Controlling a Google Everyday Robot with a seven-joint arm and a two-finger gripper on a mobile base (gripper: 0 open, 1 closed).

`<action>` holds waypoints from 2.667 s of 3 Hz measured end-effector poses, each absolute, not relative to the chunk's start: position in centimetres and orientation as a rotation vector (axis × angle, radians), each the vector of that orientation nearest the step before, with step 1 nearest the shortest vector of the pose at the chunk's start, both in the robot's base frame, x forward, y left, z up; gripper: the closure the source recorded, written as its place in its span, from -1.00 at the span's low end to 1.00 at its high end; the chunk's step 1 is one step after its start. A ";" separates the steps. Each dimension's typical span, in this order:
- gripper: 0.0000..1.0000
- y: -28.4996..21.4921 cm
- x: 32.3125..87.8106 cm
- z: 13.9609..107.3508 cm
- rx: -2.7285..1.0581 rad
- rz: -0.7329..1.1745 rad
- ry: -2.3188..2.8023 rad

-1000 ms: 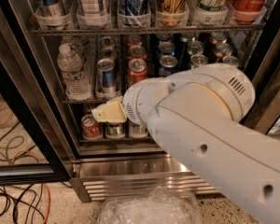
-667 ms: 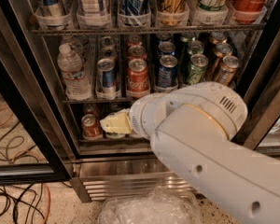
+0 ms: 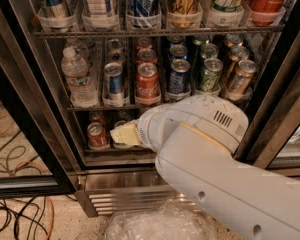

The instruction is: Pick coke can from middle shelf of fridge

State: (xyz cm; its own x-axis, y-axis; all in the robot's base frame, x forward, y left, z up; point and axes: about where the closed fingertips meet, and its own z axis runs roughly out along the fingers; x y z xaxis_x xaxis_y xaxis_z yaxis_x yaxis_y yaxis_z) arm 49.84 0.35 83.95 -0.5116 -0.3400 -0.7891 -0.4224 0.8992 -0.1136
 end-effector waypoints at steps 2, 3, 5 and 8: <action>-1.00 -0.5 51.4 85.6 -0.459 0.176 2.069; -1.00 -1.3 52.8 88.8 -0.375 0.220 1.981; -1.00 0.6 54.7 90.0 -0.305 0.293 1.932; -1.00 3.3 54.0 90.2 -0.401 0.247 1.843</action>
Offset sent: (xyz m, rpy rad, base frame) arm 0.0472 0.0016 0.0103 0.2699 -0.2149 -0.1227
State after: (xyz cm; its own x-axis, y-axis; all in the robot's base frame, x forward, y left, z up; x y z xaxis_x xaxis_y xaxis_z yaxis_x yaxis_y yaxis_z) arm 54.01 3.29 90.24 -0.2664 -0.1479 -0.9524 -0.3932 0.9189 -0.0327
